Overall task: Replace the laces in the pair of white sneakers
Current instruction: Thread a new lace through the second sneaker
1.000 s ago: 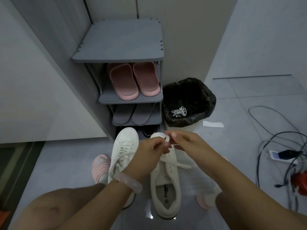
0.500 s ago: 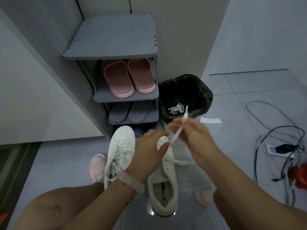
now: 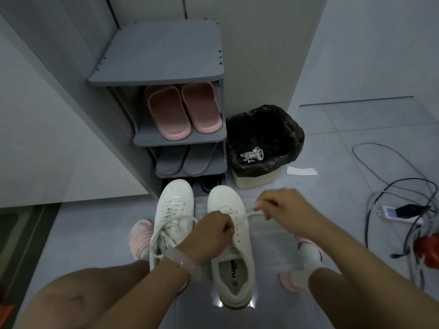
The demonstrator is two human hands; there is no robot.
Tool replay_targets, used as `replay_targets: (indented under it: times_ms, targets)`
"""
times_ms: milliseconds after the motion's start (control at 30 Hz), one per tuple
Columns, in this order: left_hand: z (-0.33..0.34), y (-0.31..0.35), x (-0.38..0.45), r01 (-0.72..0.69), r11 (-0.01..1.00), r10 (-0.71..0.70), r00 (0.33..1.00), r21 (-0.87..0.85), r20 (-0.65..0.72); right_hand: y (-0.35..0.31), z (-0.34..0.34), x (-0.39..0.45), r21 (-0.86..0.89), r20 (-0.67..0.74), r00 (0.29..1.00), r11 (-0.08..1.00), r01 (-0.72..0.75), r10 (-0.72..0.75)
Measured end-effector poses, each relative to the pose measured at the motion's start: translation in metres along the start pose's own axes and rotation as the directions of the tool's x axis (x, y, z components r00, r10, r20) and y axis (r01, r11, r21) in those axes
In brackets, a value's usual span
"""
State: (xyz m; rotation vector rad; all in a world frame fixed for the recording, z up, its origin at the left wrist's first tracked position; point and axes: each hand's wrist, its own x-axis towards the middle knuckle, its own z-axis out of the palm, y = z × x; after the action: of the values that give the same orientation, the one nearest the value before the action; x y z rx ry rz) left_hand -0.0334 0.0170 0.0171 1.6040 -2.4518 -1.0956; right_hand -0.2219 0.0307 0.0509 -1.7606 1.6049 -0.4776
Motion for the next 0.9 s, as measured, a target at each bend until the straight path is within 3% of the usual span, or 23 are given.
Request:
replay_targets:
  times_ms: [67, 133, 367, 633, 900]
  targets:
    - [0.006, -0.004, -0.001, 0.032, 0.999, -0.031, 0.997, 0.009, -0.066, 0.011, 0.021, -0.001, -0.145, 0.112, 0.994, 0.989, 0.021, -0.005]
    - [0.009, -0.008, 0.0, 0.058, 0.998, -0.058, 0.996, -0.008, -0.065, 0.019, 0.035, -0.002, -0.184, 0.132, 0.991, 0.983, 0.006, 0.019]
    - [0.012, -0.013, 0.003, -0.037, 0.99, 0.031, 0.999, -0.134, -0.043, 0.025, 0.046, 0.004, -0.18, 0.114, 0.993, 0.983, 0.028, -0.008]
    - [0.015, -0.016, 0.004, -0.065, 0.988, 0.054, 0.996, -0.138, -0.077, 0.024, 0.054, 0.006, -0.165, -0.035, 0.998, 0.985, -0.05, 0.045]
    - [0.013, -0.014, 0.002, -0.065, 0.985, 0.056, 0.997, -0.158, -0.061, 0.022, 0.061, 0.005, -0.157, -0.043, 0.999, 0.987, -0.037, 0.03]
